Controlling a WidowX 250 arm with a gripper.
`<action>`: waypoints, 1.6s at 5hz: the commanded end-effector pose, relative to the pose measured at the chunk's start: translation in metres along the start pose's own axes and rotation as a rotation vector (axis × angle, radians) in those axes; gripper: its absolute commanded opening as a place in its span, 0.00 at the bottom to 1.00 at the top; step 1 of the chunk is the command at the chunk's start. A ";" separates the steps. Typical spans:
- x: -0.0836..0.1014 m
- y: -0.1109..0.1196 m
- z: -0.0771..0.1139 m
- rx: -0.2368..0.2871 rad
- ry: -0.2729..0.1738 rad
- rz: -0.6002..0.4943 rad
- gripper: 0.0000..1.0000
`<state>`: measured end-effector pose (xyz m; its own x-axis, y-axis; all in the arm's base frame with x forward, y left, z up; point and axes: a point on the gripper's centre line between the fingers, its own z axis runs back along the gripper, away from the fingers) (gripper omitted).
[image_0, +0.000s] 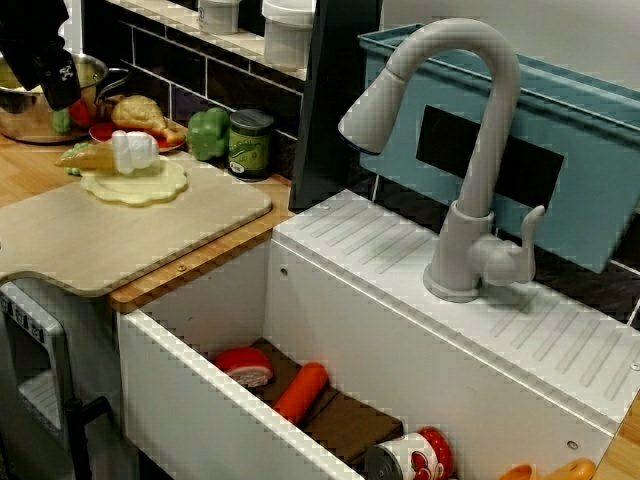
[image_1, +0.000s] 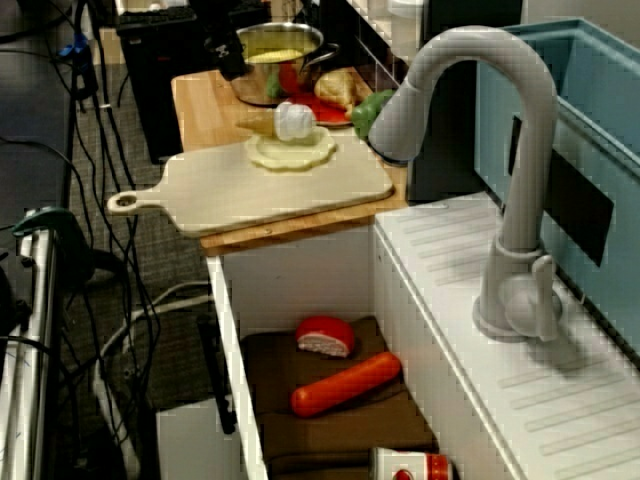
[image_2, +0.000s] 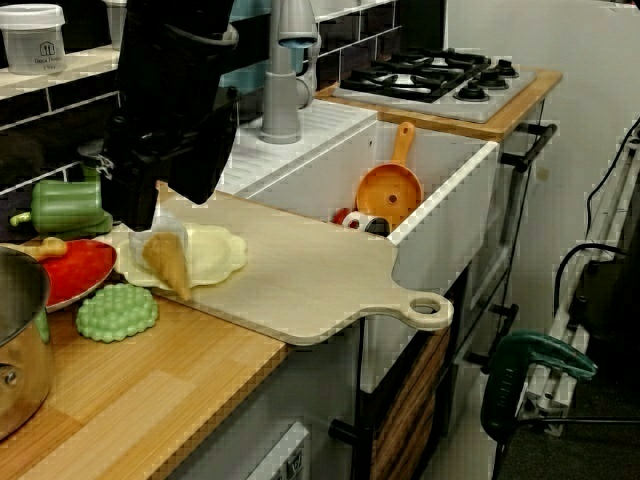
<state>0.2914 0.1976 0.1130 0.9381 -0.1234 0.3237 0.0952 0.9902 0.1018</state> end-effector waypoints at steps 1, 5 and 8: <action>0.017 0.006 0.003 0.035 0.016 -0.351 1.00; 0.043 -0.009 -0.040 -0.017 0.033 -0.307 1.00; 0.046 -0.010 -0.038 -0.039 0.044 -0.287 1.00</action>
<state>0.3377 0.1765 0.0728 0.8924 -0.3930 0.2218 0.3783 0.9195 0.1070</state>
